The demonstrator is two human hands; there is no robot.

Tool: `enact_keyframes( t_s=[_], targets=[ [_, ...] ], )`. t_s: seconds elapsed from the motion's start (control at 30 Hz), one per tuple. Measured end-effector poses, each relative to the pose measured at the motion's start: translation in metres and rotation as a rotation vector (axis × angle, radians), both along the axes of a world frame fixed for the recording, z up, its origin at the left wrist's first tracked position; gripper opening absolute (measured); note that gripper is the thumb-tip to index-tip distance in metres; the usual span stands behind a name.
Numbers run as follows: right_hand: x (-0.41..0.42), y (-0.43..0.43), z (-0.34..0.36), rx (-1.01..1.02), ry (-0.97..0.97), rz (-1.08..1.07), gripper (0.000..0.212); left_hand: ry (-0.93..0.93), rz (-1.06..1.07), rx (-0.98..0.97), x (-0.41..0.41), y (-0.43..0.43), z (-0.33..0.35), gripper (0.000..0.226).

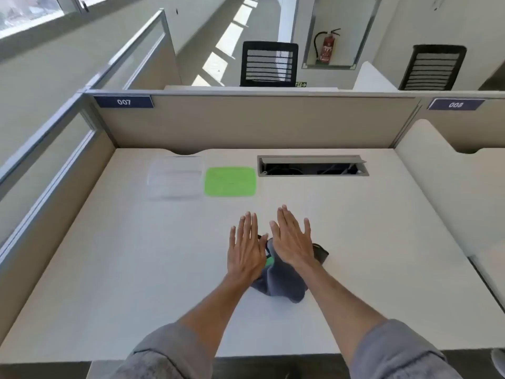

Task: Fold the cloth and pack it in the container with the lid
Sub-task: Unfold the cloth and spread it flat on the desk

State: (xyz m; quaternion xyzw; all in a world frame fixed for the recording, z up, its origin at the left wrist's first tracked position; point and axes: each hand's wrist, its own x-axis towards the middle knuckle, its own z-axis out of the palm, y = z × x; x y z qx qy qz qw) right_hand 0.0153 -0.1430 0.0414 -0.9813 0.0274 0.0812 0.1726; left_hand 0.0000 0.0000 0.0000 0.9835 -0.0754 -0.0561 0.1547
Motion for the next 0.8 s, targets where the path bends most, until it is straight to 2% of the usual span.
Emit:
enact_keyframes(
  t_s=[0.17, 0.4, 0.57, 0.73, 0.8],
  targets=[
    [-0.02, -0.02, -0.024, -0.15, 0.088, 0.052, 0.042, 0.166, -0.128, -0.075, -0.008, 0.0, -0.015, 0.066],
    [-0.013, -0.039, -0.025, -0.194, 0.211, 0.109, 0.056, 0.253, -0.23, -0.143, 0.006, -0.013, -0.009, 0.062],
    [-0.008, -0.044, -0.025, -0.252, 0.232, 0.103, 0.04, 0.285, -0.259, -0.201, 0.013, -0.018, -0.006, 0.063],
    [-0.003, -0.051, -0.017, -0.091, 0.11, 0.042, 0.027, 0.246, -0.315, -0.227, 0.017, -0.01, -0.005, 0.079],
    [0.0, -0.057, -0.01, -0.014, 0.063, 0.028, 0.016, 0.187, -0.351, -0.249, 0.017, -0.006, -0.006, 0.067]
  ],
)
